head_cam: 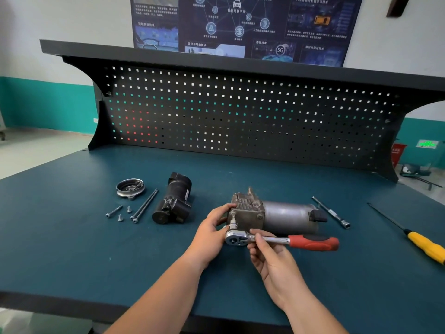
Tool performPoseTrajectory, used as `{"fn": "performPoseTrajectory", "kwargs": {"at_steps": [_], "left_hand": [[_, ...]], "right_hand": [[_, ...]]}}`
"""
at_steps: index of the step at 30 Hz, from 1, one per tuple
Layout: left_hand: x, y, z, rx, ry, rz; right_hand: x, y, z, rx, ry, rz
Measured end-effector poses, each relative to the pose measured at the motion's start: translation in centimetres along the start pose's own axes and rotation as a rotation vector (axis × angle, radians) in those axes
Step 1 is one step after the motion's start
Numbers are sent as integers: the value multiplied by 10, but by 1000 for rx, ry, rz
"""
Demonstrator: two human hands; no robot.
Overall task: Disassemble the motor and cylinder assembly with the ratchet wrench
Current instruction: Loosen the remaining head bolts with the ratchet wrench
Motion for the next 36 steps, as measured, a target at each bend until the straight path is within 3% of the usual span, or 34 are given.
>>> {"fn": "performPoseTrajectory", "kwargs": {"at_steps": [6,14,19,25,30,36], "left_hand": [[-2,0,-1,66,21,18],[-3,1,0,107,27,49],[-2,1,1,104,19,50],[-1,0,1,131,10,74],[-2,2,1,144,30,86],[1,2,4,118,93,47]], "right_hand": [[-2,-1,2,-128,39,-106],[-3,0,0,0,37,-64],[1,-1,0,-43,73,-72],[15,12,-11,-257,155,-99],[18,14,-19,-209,164,-49],[15,4,-16,-224,183,-116]]}}
Point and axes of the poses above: each hand's wrist, its own x-axis away from the middle knuckle, its own z-axis out of the back of the hand, y = z × x, the point moved 4 cm from there along -x, towards the middle knuckle, and after that the axes turned 10 degrees about y, right-handed, at the moved point
